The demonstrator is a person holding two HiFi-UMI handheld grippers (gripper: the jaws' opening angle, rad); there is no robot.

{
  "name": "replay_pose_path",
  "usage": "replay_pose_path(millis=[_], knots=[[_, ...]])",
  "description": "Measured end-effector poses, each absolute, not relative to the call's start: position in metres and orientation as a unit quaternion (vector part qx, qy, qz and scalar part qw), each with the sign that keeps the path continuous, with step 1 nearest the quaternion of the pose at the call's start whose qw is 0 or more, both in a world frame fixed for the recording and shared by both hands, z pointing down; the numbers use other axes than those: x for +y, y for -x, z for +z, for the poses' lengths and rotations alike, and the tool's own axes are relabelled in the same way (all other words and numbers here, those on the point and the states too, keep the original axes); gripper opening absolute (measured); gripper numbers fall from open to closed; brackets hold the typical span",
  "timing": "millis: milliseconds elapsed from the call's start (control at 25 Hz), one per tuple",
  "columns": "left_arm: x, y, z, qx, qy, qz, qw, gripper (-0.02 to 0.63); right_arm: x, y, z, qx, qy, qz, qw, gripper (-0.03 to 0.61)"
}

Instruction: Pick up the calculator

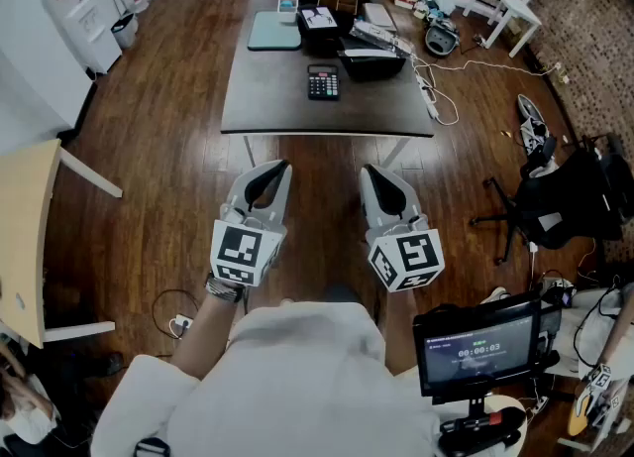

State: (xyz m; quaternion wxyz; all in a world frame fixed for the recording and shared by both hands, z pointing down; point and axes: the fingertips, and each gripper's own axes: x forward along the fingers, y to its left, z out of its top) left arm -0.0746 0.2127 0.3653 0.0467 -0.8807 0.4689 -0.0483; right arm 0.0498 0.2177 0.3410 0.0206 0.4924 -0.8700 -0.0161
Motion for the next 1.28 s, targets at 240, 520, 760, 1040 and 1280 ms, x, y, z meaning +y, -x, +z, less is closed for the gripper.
replay_pose_path(millis=[240, 520, 760, 1040, 1280], knots=[[0.201, 0.087, 0.368, 0.463, 0.884, -0.047, 0.048, 0.006, 0.206, -0.035, 0.346, -0.868, -0.496, -0.016, 0.025, 0.002], [0.167, 0.093, 0.372, 0.463, 0.883, -0.049, 0.054, 0.006, 0.165, -0.037, 0.347, -0.866, -0.499, -0.014, 0.013, 0.002], [0.104, 0.074, 0.372, 0.455, 0.886, -0.037, 0.075, 0.006, 0.093, -0.056, 0.356, -0.869, -0.495, -0.009, 0.008, 0.002], [0.002, 0.052, 0.356, 0.468, 0.880, -0.037, 0.070, 0.006, -0.008, -0.070, 0.337, -0.877, -0.480, -0.029, 0.018, 0.002], [-0.078, 0.032, 0.352, 0.482, 0.874, -0.026, 0.053, 0.006, -0.080, -0.087, 0.336, -0.880, -0.474, -0.020, 0.023, 0.002]])
